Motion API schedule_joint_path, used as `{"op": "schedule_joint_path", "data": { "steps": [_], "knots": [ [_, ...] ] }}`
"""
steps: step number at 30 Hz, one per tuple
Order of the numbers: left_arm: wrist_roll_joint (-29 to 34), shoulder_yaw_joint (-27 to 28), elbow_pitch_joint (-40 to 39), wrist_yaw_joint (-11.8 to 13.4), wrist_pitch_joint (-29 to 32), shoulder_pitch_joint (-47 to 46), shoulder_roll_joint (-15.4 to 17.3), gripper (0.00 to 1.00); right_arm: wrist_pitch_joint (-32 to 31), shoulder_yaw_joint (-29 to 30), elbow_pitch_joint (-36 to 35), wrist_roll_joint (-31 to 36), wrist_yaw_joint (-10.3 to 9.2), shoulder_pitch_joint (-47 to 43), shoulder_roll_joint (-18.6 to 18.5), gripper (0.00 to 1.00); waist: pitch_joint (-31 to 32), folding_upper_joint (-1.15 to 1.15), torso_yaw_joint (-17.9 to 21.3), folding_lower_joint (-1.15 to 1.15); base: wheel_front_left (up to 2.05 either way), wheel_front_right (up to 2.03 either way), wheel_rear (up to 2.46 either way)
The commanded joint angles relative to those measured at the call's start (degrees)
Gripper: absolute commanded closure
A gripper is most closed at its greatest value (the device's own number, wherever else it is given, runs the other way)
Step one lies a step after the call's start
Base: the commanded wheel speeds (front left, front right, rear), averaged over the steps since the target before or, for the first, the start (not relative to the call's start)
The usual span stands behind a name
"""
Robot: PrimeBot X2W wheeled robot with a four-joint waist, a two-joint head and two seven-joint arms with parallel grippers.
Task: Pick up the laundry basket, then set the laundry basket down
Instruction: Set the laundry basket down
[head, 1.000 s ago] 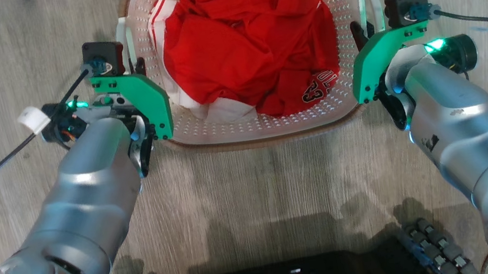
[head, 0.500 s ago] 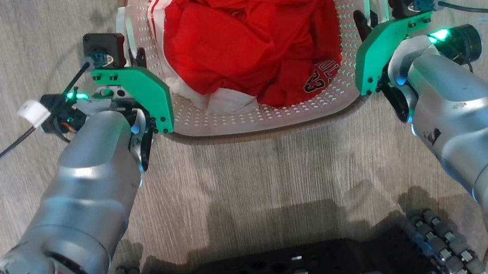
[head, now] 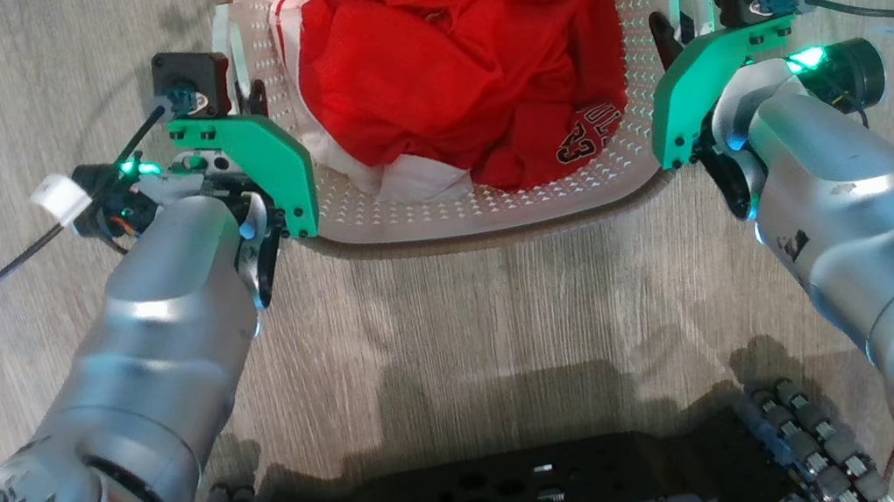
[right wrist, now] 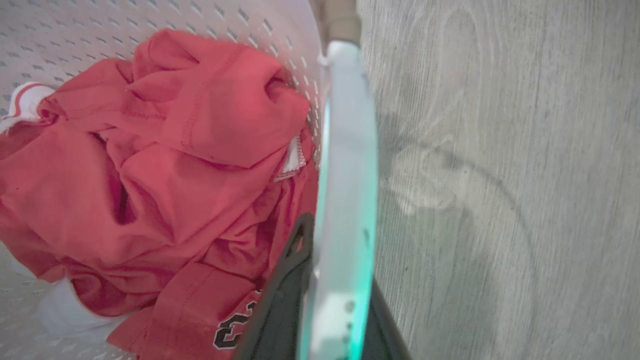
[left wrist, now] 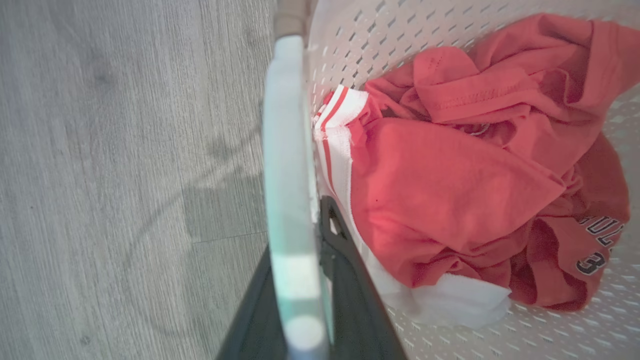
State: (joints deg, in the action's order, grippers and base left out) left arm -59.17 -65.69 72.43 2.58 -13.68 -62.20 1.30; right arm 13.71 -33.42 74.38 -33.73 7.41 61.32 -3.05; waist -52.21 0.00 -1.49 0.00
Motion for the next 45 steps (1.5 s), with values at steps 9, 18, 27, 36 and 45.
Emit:
{"op": "schedule_joint_path", "data": {
  "steps": [9,18,27,36,45],
  "knots": [
    [-1.03,-0.26,0.01,1.06,0.67,0.3,1.58,0.0,0.39,-1.53,-0.43,0.13,0.08,-1.53,0.17,0.0,0.45,0.0,0.16,0.0,0.0,0.0,0.0],
    [-1.88,-0.37,0.27,1.65,0.28,0.78,1.58,0.0,0.83,-0.93,-0.43,0.34,0.08,-1.39,0.17,0.0,2.11,0.0,0.29,0.0,0.0,0.0,0.0],
    [-1.69,0.42,0.7,1.57,-1.1,1.51,1.63,0.0,1.25,0.59,-0.84,1.09,0.08,-1.17,0.17,0.0,6.27,0.0,0.5,0.0,0.0,0.0,0.0],
    [5.73,11.06,-11.95,3.54,-1.3,4.37,6.17,0.0,1.28,10.9,-8.83,10.0,0.08,-4.4,-0.32,0.0,13.69,0.0,0.44,0.0,0.0,0.0,0.0],
    [23.28,29.05,-30.92,5.65,-1.31,20.07,8.04,0.0,1.29,26.34,-24.97,21.97,0.08,-16.75,-0.07,0.0,23.21,0.0,-0.31,0.0,0.0,0.0,0.0]
  ]
}}
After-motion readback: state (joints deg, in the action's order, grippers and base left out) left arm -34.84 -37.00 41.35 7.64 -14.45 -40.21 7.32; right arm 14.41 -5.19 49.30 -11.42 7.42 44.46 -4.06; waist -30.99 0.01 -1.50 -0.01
